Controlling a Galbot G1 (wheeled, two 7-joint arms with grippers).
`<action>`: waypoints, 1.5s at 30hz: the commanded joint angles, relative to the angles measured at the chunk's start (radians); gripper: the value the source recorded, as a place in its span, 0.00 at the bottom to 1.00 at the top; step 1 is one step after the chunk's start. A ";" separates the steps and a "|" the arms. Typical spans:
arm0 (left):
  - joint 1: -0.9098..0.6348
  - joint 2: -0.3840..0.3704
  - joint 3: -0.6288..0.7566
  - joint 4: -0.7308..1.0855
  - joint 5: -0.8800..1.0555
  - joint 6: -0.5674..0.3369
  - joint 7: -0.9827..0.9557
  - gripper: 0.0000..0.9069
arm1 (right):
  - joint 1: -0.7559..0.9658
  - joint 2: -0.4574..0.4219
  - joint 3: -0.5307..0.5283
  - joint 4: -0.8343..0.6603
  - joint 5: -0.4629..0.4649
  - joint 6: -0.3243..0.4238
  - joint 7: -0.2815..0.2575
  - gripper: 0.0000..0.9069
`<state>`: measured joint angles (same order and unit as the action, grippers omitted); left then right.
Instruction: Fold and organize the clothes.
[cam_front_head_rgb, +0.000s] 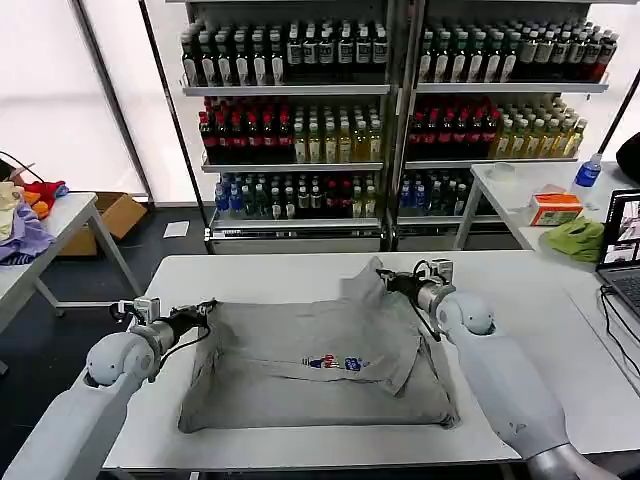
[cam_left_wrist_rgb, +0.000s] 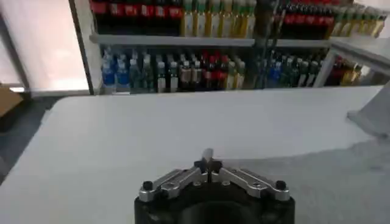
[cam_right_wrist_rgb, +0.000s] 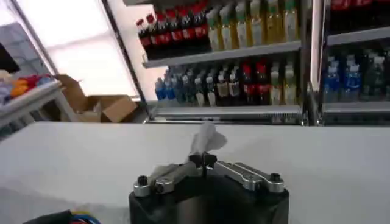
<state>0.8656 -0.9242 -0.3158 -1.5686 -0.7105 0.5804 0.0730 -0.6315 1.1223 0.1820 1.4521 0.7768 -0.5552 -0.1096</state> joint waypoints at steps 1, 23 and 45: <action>0.195 0.052 -0.125 -0.309 0.015 -0.001 -0.091 0.02 | -0.211 -0.065 0.100 0.330 0.142 -0.007 0.131 0.00; 0.754 0.007 -0.306 -0.568 0.232 -0.001 -0.095 1.00 | -0.984 -0.051 0.399 0.741 -0.075 -0.007 0.199 1.00; 0.771 -0.357 -0.225 -0.621 0.175 -0.053 -0.462 1.00 | -0.930 -0.007 0.490 0.561 -0.300 0.585 0.036 1.00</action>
<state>1.6236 -1.0670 -0.6305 -2.1680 -0.4971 0.5711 -0.1069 -1.5441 1.1024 0.6417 2.0756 0.5475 -0.2046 -0.0310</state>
